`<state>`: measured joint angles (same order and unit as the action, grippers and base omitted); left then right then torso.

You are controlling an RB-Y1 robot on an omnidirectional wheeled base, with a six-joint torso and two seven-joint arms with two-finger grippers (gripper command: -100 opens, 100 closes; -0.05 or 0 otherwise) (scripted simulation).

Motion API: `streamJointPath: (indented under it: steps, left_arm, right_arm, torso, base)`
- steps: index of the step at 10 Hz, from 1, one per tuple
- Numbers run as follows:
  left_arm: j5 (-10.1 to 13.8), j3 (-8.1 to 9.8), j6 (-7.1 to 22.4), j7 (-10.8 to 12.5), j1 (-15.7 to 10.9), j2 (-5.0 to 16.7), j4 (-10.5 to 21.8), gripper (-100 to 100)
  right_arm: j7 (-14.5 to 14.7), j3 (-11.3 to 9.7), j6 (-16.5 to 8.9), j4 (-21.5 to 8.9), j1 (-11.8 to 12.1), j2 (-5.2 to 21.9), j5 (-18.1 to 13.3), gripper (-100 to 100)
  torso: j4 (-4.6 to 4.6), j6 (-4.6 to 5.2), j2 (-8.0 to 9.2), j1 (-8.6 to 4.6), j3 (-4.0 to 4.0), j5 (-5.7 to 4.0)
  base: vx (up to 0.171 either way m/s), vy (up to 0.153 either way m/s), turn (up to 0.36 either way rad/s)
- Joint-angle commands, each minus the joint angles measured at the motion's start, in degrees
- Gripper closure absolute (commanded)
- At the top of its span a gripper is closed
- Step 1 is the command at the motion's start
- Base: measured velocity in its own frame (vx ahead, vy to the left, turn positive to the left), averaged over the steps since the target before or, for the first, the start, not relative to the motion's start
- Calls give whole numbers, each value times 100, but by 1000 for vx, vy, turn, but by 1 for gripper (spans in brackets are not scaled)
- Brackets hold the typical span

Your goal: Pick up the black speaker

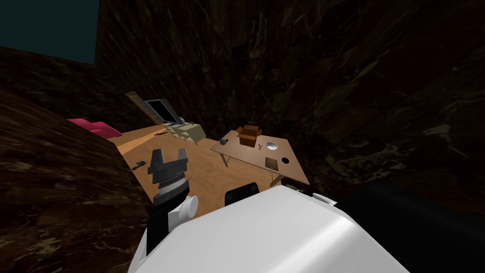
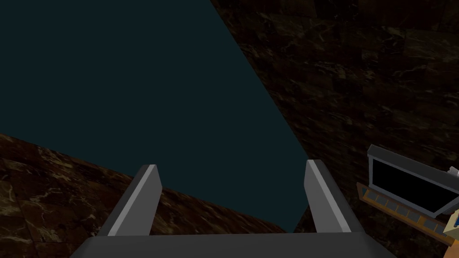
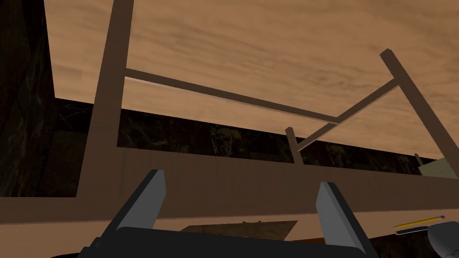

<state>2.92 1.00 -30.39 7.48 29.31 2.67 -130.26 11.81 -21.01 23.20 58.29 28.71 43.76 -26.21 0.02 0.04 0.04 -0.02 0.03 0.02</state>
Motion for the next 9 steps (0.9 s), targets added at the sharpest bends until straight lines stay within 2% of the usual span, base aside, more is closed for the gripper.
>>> streamJointPath:
  steps: [1, 2, 3, 4, 5, 7, 9]
  left_arm:
    - [0, 0, 0, 0, 0, 0, 0, 0]
    - [0, 0, 0, 0, 0, 0, 0, 0]
    - [0, 0, 0, 0, 0, 0, 0, 0]
    - [0, -1, 0, 0, -1, 0, 0, 0]
    - [0, 0, 0, 0, 0, 0, 0, 0]
    - [0, 0, 0, 0, 0, 0, 0, 0]
    - [0, 0, 0, 0, 0, 0, 0, 0]
  right_arm:
    - [22, -22, 47, -274, -57, -3, -13, -100]
    - [22, -22, 47, -274, -57, -3, -13, -100]
    - [53, -201, 70, -463, -141, 154, -80, -100]
    - [53, -201, 70, -651, -141, 154, -80, -100]
    - [80, -379, 92, -844, -230, 306, -139, -100]
    - [80, -379, 92, -863, -230, 306, -139, -100]
    - [80, -379, 92, -1038, -230, 306, -139, -100]
  torso:
    - [0, 0, 0, 0, 0, 0]
    - [0, 2, 1, 0, 1, 0]
    - [0, 1, 1, 0, 1, -1]
    - [1, -6, 1, 1, 1, 0]
    - [0, 1, 2, -1, 1, 0]
    - [1, 0, 4, -1, 3, 0]
    - [1, 2, 2, -1, 2, -1]
  base:
    - [-2, 0, -14]
    - [-2, 1, -17]
    - [-10, 9, 251]
    - [-7, 0, 137]
    - [-14, 3, 186]
    - [-12, -3, 60]
    - [-1, 0, -7]
